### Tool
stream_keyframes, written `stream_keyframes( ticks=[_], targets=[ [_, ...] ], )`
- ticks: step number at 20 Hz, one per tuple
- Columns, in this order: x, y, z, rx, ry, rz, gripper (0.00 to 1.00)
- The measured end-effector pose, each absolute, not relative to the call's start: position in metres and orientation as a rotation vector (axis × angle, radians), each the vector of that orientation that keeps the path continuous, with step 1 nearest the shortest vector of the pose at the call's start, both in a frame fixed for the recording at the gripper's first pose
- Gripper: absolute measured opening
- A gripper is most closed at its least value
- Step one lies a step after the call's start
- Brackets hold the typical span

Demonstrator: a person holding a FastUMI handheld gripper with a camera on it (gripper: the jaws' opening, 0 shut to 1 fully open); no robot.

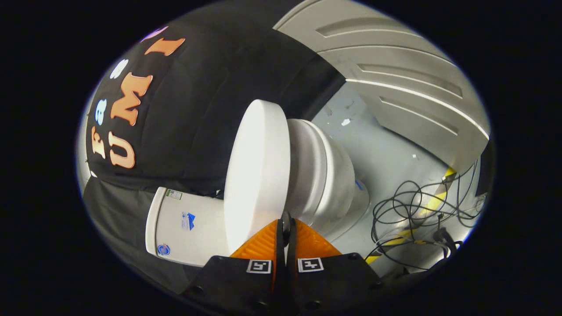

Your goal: Open the toilet lid.

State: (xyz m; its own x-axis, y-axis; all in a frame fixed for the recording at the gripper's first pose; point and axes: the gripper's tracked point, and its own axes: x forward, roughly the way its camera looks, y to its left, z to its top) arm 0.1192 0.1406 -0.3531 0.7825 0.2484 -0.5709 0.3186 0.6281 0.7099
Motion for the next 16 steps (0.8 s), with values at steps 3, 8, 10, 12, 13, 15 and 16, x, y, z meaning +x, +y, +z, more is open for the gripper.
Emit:
stream_keyframes(
  ticks=[3, 8, 10, 12, 13, 15, 16],
  targets=[
    [0.12, 0.144, -0.34, 0.845, 0.677, -0.04, 0.08],
    [0.12, 0.152, -0.317, 0.699, 0.65, -0.05, 0.08],
    [0.121, 0.157, -0.304, 0.655, 0.641, -0.045, 0.08],
    [0.122, 0.165, -0.291, 0.604, 0.626, -0.043, 0.08],
    [0.122, 0.169, -0.283, 0.567, 0.614, -0.045, 0.08],
    [0.122, 0.179, -0.266, 0.513, 0.599, -0.044, 0.08],
    [0.124, 0.185, -0.255, 0.492, 0.587, -0.04, 0.08]
  ],
)
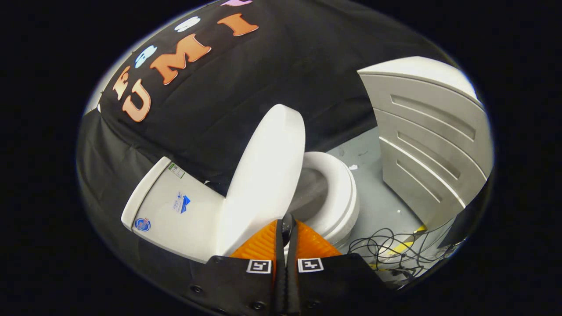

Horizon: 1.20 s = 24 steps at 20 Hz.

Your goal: Open the toilet lid.

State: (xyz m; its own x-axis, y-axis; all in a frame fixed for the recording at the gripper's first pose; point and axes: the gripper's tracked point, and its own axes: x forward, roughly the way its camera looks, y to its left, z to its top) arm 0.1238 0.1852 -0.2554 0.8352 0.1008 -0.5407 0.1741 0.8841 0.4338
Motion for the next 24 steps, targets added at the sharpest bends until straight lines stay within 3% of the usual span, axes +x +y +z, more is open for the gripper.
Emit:
stream_keyframes(
  ticks=[24],
  targets=[
    [0.135, 0.281, -0.166, 0.061, 0.448, -0.039, 0.08]
  ],
)
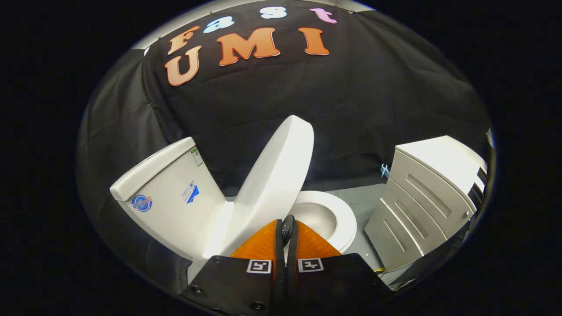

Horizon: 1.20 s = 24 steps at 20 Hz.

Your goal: Open the toilet lid.

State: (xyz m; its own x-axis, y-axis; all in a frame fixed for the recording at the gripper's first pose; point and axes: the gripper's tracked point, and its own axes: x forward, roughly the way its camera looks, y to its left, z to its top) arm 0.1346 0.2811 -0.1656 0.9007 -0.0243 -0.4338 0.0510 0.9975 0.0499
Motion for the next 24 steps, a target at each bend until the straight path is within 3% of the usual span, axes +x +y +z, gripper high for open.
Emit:
stream_keyframes(
  ticks=[24],
  targets=[
    [0.136, 0.423, -0.112, -0.229, 0.317, 0.001, 0.08]
  ],
)
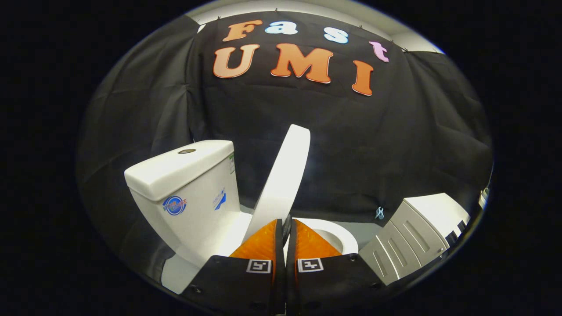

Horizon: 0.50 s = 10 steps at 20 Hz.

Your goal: Open the toilet lid.

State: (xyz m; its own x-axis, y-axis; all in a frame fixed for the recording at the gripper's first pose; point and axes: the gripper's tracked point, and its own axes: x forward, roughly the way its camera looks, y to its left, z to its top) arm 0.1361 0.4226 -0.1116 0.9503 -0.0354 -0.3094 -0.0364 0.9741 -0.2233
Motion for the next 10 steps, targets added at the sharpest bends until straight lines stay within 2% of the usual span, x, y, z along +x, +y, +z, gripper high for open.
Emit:
stream_keyframes(
  ticks=[10],
  targets=[
    [0.138, 0.491, -0.109, -0.281, 0.288, 0.057, 0.08]
  ],
)
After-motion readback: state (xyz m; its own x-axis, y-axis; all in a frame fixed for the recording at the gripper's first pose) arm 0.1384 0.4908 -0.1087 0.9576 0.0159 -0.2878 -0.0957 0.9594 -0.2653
